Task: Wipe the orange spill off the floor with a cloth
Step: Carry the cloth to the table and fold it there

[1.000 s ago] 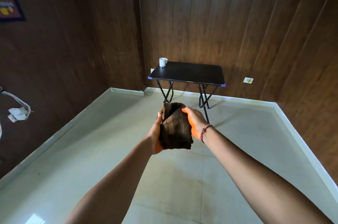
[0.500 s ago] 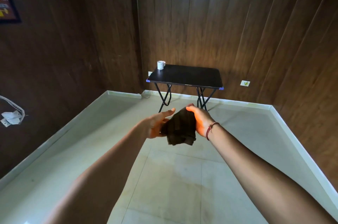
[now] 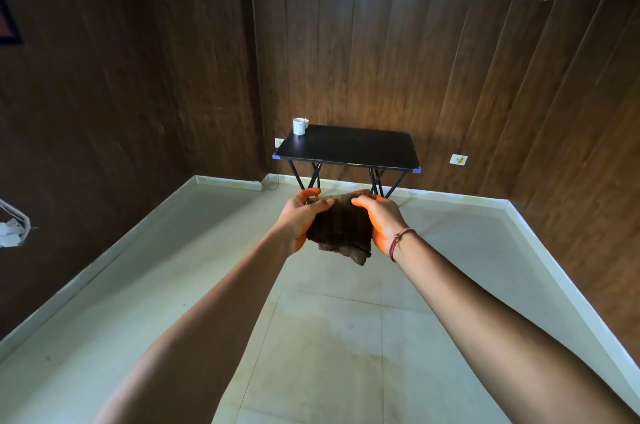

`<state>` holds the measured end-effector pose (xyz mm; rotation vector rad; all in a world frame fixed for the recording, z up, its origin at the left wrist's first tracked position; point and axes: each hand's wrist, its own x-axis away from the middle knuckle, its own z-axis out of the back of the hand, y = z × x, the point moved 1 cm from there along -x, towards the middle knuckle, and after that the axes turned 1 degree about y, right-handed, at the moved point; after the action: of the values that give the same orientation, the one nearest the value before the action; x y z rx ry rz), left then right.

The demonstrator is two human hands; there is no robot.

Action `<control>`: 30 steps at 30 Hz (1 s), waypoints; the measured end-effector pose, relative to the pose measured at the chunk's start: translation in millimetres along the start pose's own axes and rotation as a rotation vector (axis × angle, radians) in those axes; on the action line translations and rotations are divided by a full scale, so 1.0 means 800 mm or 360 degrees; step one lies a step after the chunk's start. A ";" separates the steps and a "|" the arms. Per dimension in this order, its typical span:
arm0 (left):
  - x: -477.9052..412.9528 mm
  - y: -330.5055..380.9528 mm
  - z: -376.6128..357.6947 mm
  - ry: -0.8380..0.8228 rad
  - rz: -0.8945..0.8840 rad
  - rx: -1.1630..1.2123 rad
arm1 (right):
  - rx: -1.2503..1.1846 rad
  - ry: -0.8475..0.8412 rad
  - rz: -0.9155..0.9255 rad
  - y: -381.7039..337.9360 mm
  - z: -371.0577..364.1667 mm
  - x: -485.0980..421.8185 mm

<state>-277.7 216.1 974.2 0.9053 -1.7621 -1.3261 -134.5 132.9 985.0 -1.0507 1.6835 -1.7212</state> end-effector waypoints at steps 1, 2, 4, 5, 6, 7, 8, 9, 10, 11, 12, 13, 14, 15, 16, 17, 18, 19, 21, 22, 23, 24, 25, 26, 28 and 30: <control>-0.003 0.000 0.003 0.0000 -0.0065 -0.0156 | -0.0016 0.0033 0.0030 -0.002 -0.002 -0.001; -0.005 0.001 0.005 0.0012 -0.0154 -0.0325 | -0.0029 0.0055 0.0066 -0.002 -0.003 -0.002; -0.008 0.007 0.012 0.0053 -0.0349 -0.0637 | -0.0005 0.0064 0.0160 0.000 -0.006 -0.009; -0.011 0.009 0.016 0.0068 -0.0417 -0.0746 | 0.0027 0.0047 0.0209 0.001 -0.008 -0.011; -0.014 0.012 0.019 0.0081 -0.0460 -0.0821 | 0.0065 0.0022 0.0255 0.003 -0.009 -0.013; -0.017 0.013 0.022 0.0097 -0.0480 -0.0878 | 0.0104 -0.0007 0.0301 0.004 -0.012 -0.013; -0.022 0.014 0.026 0.0113 -0.0489 -0.0925 | 0.0158 -0.0031 0.0348 0.006 -0.014 -0.016; -0.027 0.014 0.028 0.0136 -0.0497 -0.0975 | 0.0224 -0.0047 0.0399 0.006 -0.017 -0.017; -0.034 0.014 0.031 0.0151 -0.0508 -0.1035 | 0.0310 -0.0038 0.0437 0.008 -0.018 -0.022; -0.041 0.013 0.033 0.0161 -0.0521 -0.1108 | 0.0425 -0.0010 0.0468 0.009 -0.019 -0.027; -0.047 0.013 0.033 0.0164 -0.0540 -0.1187 | 0.0566 0.0035 0.0494 0.012 -0.020 -0.034; -0.054 0.012 0.033 0.0174 -0.0562 -0.1254 | 0.0709 0.0083 0.0512 0.014 -0.020 -0.040; -0.061 0.012 0.032 0.0193 -0.0590 -0.1305 | 0.0827 0.0125 0.0532 0.015 -0.020 -0.048; -0.072 0.011 0.029 0.0214 -0.0616 -0.1344 | 0.0911 0.0158 0.0555 0.015 -0.019 -0.059; -0.082 0.009 0.026 0.0235 -0.0638 -0.1381 | 0.0968 0.0176 0.0576 0.016 -0.018 -0.069; -0.093 0.006 0.022 0.0246 -0.0656 -0.1422 | 0.1013 0.0180 0.0593 0.016 -0.018 -0.081; -0.109 0.003 0.016 0.0246 -0.0663 -0.1474 | 0.1052 0.0173 0.0597 0.017 -0.015 -0.098; -0.124 0.000 0.011 0.0247 -0.0660 -0.1522 | 0.1083 0.0161 0.0591 0.017 -0.013 -0.114; -0.163 -0.004 -0.004 0.0245 -0.0637 -0.1613 | 0.1125 0.0136 0.0568 0.018 -0.004 -0.158; -0.180 -0.004 -0.009 0.0248 -0.0635 -0.1664 | 0.1141 0.0121 0.0567 0.018 0.001 -0.178; -0.206 -0.004 -0.019 0.0255 -0.0646 -0.1731 | 0.1146 0.0109 0.0569 0.016 0.006 -0.208; -0.226 -0.004 -0.026 0.0270 -0.0670 -0.1805 | 0.1153 0.0102 0.0570 0.013 0.011 -0.231; -0.253 -0.001 -0.036 0.0285 -0.0686 -0.1859 | 0.1148 0.0098 0.0568 0.009 0.016 -0.261; -0.275 0.002 -0.044 0.0295 -0.0695 -0.1884 | 0.1129 0.0093 0.0562 0.004 0.021 -0.286; -0.327 0.011 -0.062 0.0268 -0.0625 -0.1825 | 0.1072 0.0064 0.0525 -0.010 0.032 -0.338; -0.381 0.025 -0.080 0.0158 -0.0421 -0.1544 | 0.1009 0.0004 0.0476 -0.032 0.045 -0.393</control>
<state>-78.5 455.9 962.3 0.6131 -0.7364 -1.9771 77.8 366.5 953.2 -0.4763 1.0932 -1.8550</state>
